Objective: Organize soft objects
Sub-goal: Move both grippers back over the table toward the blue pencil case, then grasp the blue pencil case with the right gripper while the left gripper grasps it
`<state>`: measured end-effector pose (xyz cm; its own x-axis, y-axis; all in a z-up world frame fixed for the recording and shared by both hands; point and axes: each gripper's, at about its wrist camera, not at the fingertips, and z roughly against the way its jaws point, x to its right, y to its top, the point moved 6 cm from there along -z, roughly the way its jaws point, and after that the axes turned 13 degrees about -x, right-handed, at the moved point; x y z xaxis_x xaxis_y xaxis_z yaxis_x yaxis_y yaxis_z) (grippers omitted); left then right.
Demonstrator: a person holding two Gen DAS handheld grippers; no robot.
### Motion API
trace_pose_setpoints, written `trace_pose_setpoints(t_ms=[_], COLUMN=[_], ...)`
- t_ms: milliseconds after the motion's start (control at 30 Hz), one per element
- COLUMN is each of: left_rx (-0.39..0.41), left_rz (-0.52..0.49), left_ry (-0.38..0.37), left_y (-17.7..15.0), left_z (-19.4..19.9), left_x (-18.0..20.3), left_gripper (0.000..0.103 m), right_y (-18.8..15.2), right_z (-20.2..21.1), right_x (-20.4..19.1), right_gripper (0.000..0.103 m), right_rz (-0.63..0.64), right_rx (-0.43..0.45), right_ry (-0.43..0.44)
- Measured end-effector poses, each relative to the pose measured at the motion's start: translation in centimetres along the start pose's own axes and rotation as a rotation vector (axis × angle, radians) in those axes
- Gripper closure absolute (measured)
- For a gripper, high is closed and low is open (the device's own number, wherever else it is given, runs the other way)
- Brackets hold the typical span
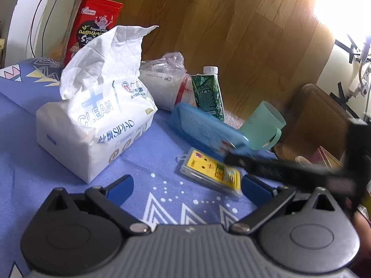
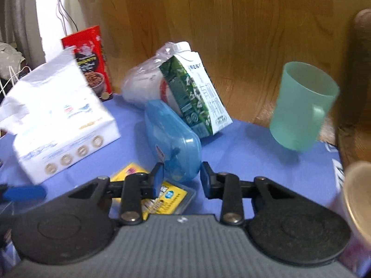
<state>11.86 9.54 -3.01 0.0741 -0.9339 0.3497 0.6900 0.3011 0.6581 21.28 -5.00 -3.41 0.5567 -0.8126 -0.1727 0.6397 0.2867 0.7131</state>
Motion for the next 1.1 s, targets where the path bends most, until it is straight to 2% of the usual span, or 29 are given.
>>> trace_pose_setpoints(t_ms=[133, 267, 433, 567, 700, 867, 1100], left_rx=[0.010, 0.010, -0.009, -0.021, -0.027, -0.036, -0.038], left_rz=[-0.008, -0.038, -0.088, -0.113, -0.113, -0.094, -0.102], left_ry=[-0.001, -0.003, -0.028, -0.037, -0.032, -0.031, -0.037], left_y=[0.0, -0.2, -0.6, -0.8, -0.9, -0.8, -0.9], left_z=[0.2, 0.3, 0.3, 0.2, 0.1, 0.1, 0.0], left_x=[0.1, 0.6, 1.5, 2.0, 1.9, 1.5, 1.8], left_gripper=[0.001, 0.001, 0.001, 0.001, 0.001, 0.001, 0.001], right_y=[-2.7, -6.7, -12.4, -16.5, -18.0, -18.3, -18.6], right_z=[3.7, 8.8, 12.9, 15.0, 16.1, 15.5, 15.3], right_x=[-0.6, -0.4, 0.4, -0.4, -0.9, -0.9, -1.4], right_gripper=[0.066, 0.066, 0.067, 0.067, 0.067, 0.068, 0.067], right_rz=[0.025, 0.016, -0.018, -0.005, -0.043, -0.099, -0.084], right_rx=[0.025, 0.053, 0.038, 0.039, 0.065, 0.070, 0.068], right_ry=[-0.041, -0.090, -0.137, -0.176, -0.174, -0.138, -0.156])
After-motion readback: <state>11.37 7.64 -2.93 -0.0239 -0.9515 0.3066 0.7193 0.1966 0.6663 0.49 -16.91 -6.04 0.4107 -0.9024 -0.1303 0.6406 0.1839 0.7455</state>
